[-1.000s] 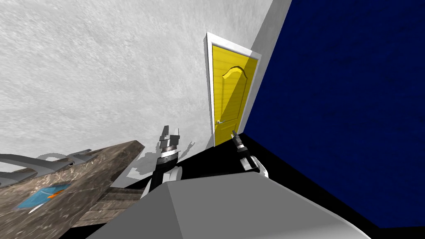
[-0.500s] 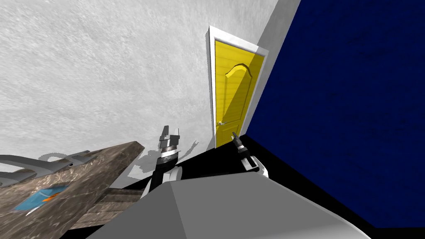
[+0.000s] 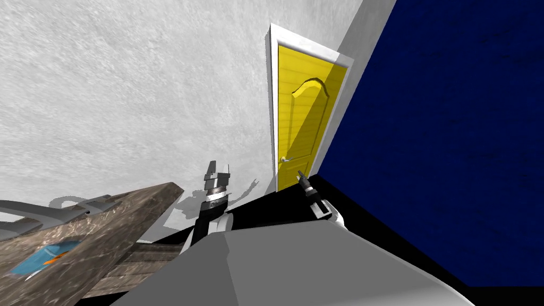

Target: Pull the door open

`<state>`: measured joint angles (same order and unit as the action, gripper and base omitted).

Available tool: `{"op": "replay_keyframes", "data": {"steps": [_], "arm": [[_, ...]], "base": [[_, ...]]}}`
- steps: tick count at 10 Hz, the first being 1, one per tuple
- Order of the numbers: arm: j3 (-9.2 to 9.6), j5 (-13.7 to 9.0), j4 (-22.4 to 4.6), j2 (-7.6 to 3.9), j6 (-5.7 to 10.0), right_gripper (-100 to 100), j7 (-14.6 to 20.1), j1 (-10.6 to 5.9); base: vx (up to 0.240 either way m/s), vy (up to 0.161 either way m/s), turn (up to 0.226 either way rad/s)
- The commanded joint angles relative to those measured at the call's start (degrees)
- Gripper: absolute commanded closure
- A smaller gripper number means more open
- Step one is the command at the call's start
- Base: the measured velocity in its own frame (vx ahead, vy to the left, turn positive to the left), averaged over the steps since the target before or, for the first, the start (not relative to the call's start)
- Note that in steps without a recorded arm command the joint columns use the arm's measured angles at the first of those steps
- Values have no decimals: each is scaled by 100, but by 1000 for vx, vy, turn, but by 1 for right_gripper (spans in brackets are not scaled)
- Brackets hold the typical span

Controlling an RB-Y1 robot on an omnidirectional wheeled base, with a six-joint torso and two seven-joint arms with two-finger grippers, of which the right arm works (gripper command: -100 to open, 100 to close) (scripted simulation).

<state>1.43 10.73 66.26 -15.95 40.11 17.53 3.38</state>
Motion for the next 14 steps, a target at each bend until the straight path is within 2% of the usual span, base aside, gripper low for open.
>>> {"op": "replay_keyframes", "data": {"steps": [1, 14], "arm": [[5, 36, -212, -39, 38, -100, 80, -78], [-2, 251, -1950, -401, 465, -100, 637, -733]], "base": [[106, -13, 68], [104, -23, 50]]}}
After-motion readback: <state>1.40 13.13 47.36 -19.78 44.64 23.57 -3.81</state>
